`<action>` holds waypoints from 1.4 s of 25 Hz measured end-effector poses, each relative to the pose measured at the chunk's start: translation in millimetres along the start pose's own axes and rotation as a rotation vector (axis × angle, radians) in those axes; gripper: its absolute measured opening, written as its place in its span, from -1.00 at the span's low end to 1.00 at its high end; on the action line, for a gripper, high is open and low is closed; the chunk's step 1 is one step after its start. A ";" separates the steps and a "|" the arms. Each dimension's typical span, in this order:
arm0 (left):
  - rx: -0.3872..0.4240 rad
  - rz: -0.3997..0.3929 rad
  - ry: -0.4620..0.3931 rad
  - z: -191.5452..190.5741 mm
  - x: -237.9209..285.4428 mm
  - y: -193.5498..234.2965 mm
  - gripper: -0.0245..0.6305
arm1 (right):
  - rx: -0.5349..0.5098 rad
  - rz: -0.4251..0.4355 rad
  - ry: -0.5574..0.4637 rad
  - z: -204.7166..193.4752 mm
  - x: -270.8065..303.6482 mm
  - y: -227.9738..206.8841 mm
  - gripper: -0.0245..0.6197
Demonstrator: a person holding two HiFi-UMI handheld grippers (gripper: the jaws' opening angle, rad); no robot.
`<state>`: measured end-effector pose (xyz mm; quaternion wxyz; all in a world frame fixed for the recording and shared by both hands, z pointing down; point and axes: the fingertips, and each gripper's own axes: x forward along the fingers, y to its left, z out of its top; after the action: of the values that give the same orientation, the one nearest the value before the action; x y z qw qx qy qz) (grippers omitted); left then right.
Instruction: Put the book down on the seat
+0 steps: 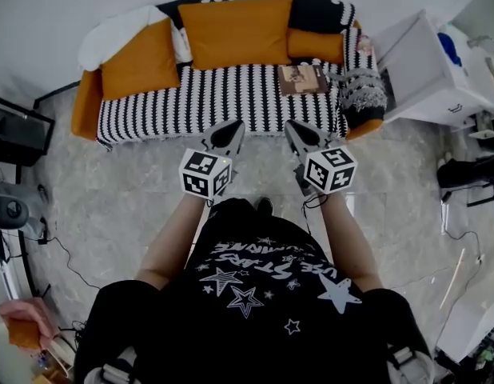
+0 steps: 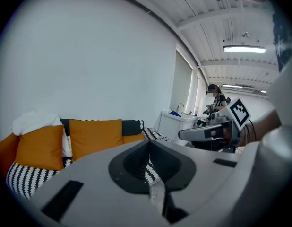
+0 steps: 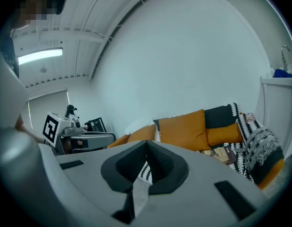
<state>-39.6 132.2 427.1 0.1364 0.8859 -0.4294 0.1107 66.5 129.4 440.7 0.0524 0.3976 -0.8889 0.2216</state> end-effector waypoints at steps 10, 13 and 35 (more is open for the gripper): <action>-0.010 -0.030 0.027 -15.6 -43.7 18.8 -0.90 | -0.044 0.024 0.027 -13.0 21.6 62.8 -0.85; -0.007 -0.032 0.022 -15.9 -59.3 29.3 -0.90 | -0.070 0.021 0.043 -17.0 27.2 80.5 -0.85; -0.008 -0.088 -0.002 -40.0 -149.2 47.1 -0.90 | -0.077 -0.028 0.051 -49.6 22.5 173.8 -0.85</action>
<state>-170.6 226.7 424.8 0.1443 0.9034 -0.3908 0.1018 -79.7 237.4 430.0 0.0932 0.4019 -0.8895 0.1966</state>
